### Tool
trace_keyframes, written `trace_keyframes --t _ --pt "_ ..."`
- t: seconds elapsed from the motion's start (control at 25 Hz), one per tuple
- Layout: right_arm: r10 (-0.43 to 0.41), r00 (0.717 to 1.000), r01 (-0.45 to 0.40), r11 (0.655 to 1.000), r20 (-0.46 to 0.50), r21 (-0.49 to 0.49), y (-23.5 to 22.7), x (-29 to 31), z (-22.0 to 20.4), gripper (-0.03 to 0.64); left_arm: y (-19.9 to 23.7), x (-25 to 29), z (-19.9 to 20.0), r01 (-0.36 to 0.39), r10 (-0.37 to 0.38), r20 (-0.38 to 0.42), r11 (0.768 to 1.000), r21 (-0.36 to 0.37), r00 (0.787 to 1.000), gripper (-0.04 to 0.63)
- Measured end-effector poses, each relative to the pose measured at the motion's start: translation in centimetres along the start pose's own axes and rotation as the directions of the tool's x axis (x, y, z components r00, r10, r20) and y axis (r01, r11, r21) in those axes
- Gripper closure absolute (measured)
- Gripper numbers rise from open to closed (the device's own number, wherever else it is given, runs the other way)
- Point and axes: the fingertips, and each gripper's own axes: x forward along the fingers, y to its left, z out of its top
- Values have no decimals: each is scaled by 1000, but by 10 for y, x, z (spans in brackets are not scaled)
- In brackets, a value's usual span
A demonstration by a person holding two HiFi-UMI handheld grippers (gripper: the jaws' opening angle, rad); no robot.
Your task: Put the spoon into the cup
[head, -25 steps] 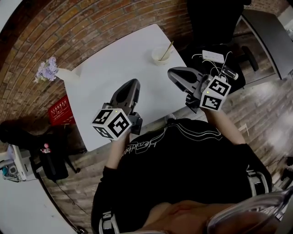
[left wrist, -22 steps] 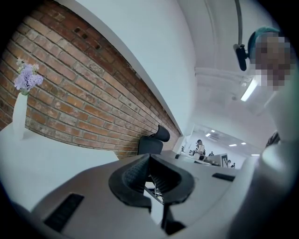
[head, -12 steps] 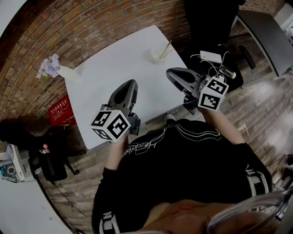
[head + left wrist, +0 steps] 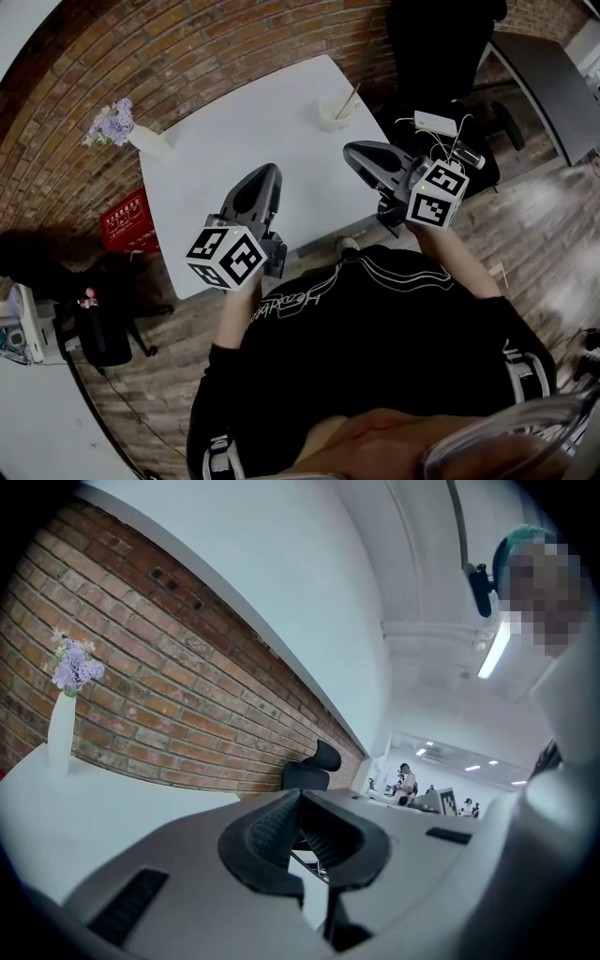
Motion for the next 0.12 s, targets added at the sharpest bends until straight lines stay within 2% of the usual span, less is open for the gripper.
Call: trace_keyframes --t 0.12 --pt "-1 1000 1 1000 -3 0 5 0 -2 620 -1 -7 0 0 0 1 1000 -3 1000 591"
